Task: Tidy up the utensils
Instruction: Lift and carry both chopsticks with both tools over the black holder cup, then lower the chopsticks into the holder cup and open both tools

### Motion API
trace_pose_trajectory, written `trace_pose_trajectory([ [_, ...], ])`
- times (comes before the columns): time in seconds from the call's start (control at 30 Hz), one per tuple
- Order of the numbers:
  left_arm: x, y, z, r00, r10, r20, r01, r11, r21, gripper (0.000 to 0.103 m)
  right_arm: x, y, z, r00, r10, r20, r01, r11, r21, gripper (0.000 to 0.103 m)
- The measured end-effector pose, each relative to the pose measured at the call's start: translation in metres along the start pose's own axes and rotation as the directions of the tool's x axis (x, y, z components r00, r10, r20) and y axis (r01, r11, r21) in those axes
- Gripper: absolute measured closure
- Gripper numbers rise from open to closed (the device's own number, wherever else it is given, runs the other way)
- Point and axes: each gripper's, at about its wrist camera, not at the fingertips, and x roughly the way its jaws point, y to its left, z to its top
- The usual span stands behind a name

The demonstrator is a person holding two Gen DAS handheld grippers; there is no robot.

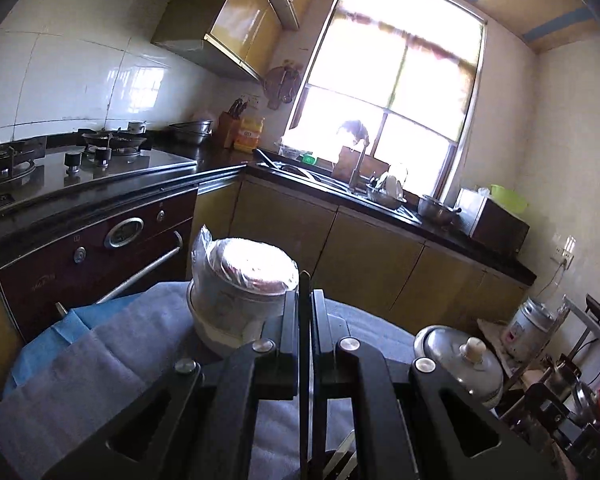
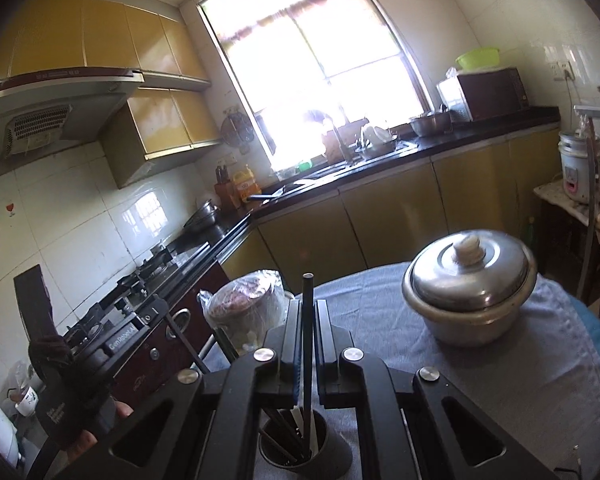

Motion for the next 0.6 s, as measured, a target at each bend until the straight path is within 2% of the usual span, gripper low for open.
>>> trace_pose_trajectory([
  [0.23, 0.010, 0.001, -0.010, 0.997, -0.021, -0.077, 0.022, 1.000, 0.013, 0.097, 0.014, -0.005, -0.016, 0.998, -0.012, -0.065, 0.012, 1.000, 0.005, 0.097],
  [0.37, 0.007, 0.003, -0.010, 0.996, -0.028, -0.081, 0.029, 1.000, 0.010, 0.097, 0.016, 0.001, -0.020, 0.997, -0.018, -0.078, 0.016, 1.000, -0.020, 0.097],
  [0.6, 0.004, 0.008, -0.007, 0.994, -0.015, -0.111, 0.016, 1.000, 0.006, 0.097, 0.018, -0.002, -0.024, 0.995, -0.013, -0.096, 0.014, 1.000, 0.005, 0.095],
])
